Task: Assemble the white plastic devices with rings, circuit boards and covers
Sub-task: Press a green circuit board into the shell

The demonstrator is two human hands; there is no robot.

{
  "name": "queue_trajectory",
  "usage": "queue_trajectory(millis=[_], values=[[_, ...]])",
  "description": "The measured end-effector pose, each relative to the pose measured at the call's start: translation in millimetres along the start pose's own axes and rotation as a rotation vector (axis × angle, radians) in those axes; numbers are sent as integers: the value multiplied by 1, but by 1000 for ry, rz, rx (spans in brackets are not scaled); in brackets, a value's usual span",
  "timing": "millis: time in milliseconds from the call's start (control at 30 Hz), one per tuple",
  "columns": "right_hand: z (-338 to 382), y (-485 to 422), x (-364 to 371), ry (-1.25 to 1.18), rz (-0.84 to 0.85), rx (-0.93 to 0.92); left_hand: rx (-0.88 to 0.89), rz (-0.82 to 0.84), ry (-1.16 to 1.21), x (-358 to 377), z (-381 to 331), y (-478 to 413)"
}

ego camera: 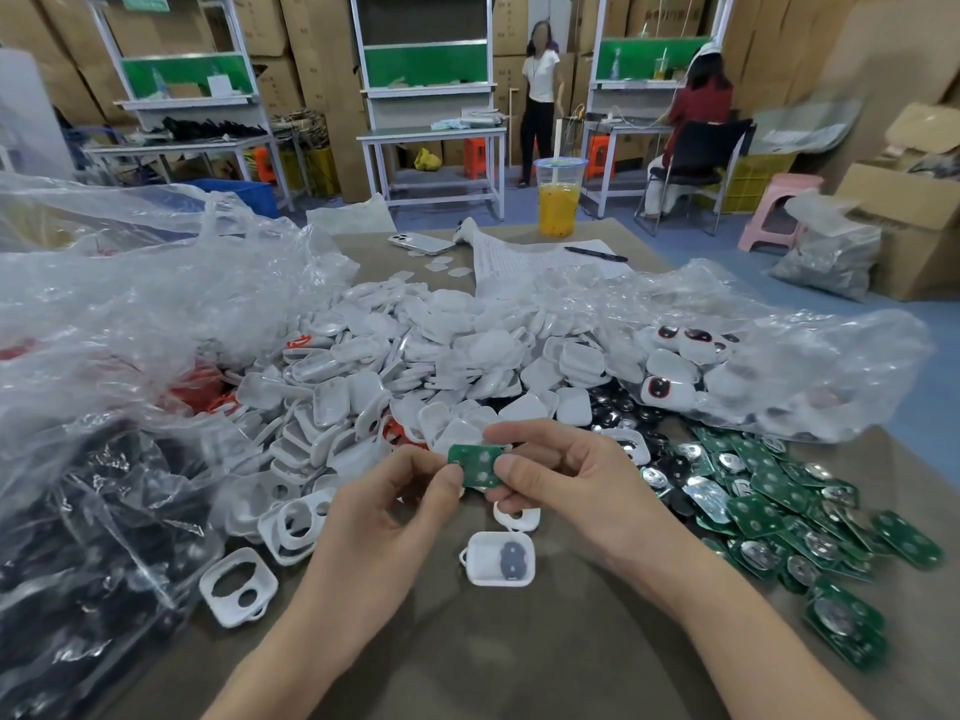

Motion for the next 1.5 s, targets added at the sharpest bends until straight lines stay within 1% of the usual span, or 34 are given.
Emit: queue_trajectory(millis=[100, 167, 267, 367, 467, 567, 767, 967, 1167, 1200, 1267, 1333, 1433, 1500], values=[[-2, 1, -1, 28, 8, 31, 68, -30, -156, -4, -2, 2], [-6, -1, -2, 11, 23, 64, 117, -53, -207, -6, -5, 2], [-8, -1, -3, 46, 25, 76, 142, -47, -235, -8, -6, 4], [-2, 2, 0, 76, 32, 17, 159, 6, -268, -7, -6, 4], [2, 3, 0, 122, -13, -38, 204, 81, -291, -4, -9, 2], [3, 4, -1, 156, -8, -63, 236, 89, -305, -5, -10, 2], [2, 4, -1, 164, 5, -19, 287, 144, -353, -6, -11, 3], [2, 6, -1, 122, 31, 8, 330, 174, -421, -5, -16, 3], [4, 9, -1, 159, -4, 4, 396, 165, -525, -3, -19, 4], [4, 10, -2, 184, -34, -14, 394, 162, -523, -3, -20, 4], [6, 14, -8, 301, -145, -77, 369, 176, -486, -5, -19, 5], [5, 22, -16, 430, -244, -148, 351, 253, -473, -7, -17, 8], [-3, 37, -23, 639, -272, -191, 358, 405, -509, -4, -15, 11], [-12, 43, -23, 785, -245, -195, 391, 455, -537, 1, -16, 12]])
Point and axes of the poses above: each hand's wrist, its own y-axis away from the middle knuckle, its own x-axis out of the palm, z = x × y, the point moved 4 cm from there along -y, towards the middle knuckle, and after that the axes turned 13 degrees about x, right-handed, at the moved point
